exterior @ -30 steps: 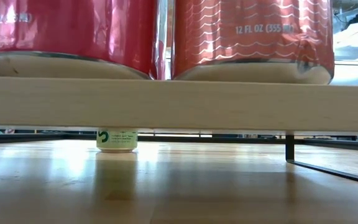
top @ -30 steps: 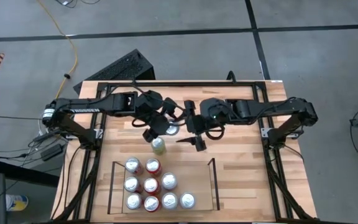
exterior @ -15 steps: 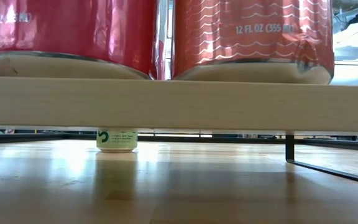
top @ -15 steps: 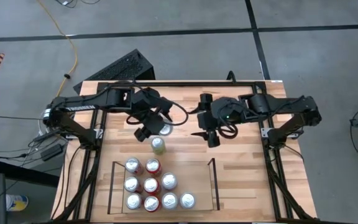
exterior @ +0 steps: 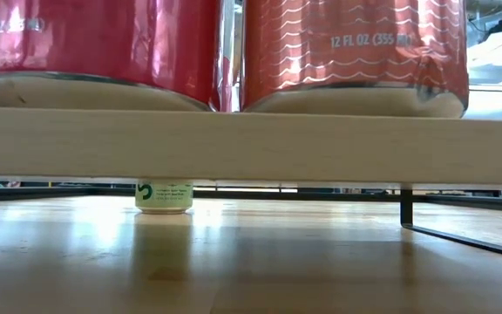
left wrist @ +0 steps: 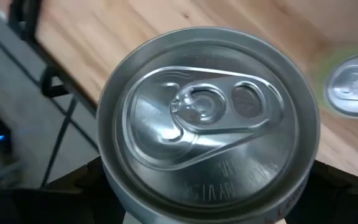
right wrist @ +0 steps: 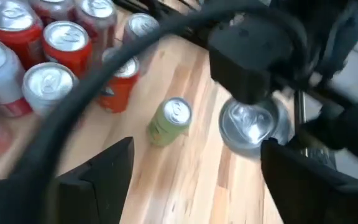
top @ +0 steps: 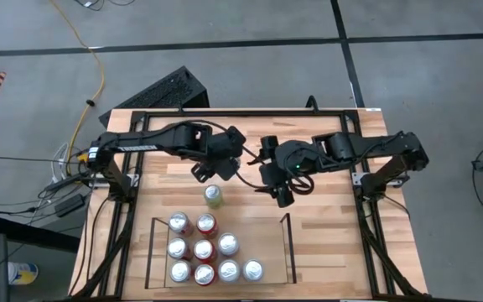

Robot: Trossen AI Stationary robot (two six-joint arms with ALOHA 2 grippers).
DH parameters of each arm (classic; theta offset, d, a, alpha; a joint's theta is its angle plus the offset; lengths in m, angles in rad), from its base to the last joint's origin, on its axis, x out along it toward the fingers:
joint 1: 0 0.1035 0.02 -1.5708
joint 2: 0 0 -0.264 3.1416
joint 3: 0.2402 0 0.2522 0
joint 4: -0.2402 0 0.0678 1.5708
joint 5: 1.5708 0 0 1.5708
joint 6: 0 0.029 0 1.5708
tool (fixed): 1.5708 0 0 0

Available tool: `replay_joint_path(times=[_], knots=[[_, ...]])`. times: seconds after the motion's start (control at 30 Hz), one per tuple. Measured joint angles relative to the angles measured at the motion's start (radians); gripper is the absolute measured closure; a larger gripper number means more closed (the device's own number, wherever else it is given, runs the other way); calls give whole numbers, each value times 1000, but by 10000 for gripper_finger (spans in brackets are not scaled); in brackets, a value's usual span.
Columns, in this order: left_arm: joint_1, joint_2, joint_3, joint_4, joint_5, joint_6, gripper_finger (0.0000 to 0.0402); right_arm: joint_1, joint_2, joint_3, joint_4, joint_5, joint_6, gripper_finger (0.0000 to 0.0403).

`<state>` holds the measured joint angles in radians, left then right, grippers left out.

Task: Place canned beverage on shelf
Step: Put the pink soda can on the shelf aligned with the other pink soda can

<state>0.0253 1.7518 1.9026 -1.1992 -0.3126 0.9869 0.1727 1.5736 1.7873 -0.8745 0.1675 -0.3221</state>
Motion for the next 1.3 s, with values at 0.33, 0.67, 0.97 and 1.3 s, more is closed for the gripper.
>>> replay_joint_path(times=[0.33, 0.67, 0.97, 1.3], knots=[[-13, -57, 116, -13, 125, -47, 97, 2, -36, 0, -36, 67, 129, 84], [-13, -78, 402, 25, 257, -158, 97, -38, -32, -50, 203, 104, 142, 94], [-13, -89, 451, 45, 241, -165, 97, -37, -33, -51, 342, 236, 140, 97], [-13, -85, 449, 51, 247, -181, 97, -50, -62, -50, 443, 262, 77, 97]])
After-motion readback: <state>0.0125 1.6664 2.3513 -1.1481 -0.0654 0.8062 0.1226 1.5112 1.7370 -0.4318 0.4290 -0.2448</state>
